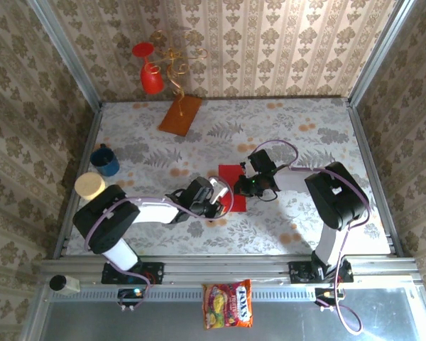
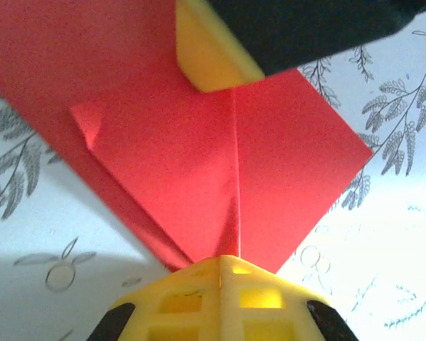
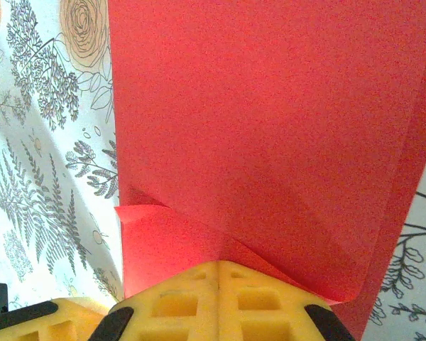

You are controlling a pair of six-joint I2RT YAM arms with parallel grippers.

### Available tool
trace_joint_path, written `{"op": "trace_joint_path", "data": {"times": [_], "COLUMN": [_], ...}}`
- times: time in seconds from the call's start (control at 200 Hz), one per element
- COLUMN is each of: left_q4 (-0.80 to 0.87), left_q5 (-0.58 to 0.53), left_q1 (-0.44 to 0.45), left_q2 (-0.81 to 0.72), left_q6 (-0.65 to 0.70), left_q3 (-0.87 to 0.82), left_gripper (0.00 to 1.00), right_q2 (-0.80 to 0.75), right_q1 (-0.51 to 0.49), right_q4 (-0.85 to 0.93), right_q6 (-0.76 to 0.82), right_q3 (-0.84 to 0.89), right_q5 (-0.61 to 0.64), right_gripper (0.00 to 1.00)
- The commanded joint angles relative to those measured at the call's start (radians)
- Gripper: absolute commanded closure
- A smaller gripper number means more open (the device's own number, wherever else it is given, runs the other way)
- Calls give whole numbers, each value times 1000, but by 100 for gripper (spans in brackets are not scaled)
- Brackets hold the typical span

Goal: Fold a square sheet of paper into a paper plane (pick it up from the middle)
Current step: Fold the triangle a second time at the center of the table.

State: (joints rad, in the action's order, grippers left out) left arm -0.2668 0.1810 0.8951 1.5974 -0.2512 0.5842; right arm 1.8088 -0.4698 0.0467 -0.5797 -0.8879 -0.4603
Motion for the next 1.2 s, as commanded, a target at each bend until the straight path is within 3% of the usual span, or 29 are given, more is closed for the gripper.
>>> {"op": "trace_joint_path", "data": {"times": [0.0, 0.225, 0.42, 0.79, 1.195], "left_q4": [81, 99, 149, 119, 60], "left_q5": [-41, -87, -75, 36, 59], "left_q1": [-4, -9, -10, 11, 11], "left_q2": [-26, -142, -235, -37, 106], "left_q6": [-38, -86, -77, -2, -5], "left_q3": [-63, -138, -69, 146, 150], "left_gripper": [100, 100, 100, 100, 100], "right_q2": [55, 54, 59, 66, 71], "right_q1": [14, 14, 14, 14, 14], "right_q4": [61, 57, 57, 61, 62], "right_q6": [10, 6, 8, 6, 6], "right_q3": [43, 43, 43, 35, 35], "right_q5": [72, 68, 65, 66, 69], "right_gripper": [100, 100, 100, 100, 100]}}
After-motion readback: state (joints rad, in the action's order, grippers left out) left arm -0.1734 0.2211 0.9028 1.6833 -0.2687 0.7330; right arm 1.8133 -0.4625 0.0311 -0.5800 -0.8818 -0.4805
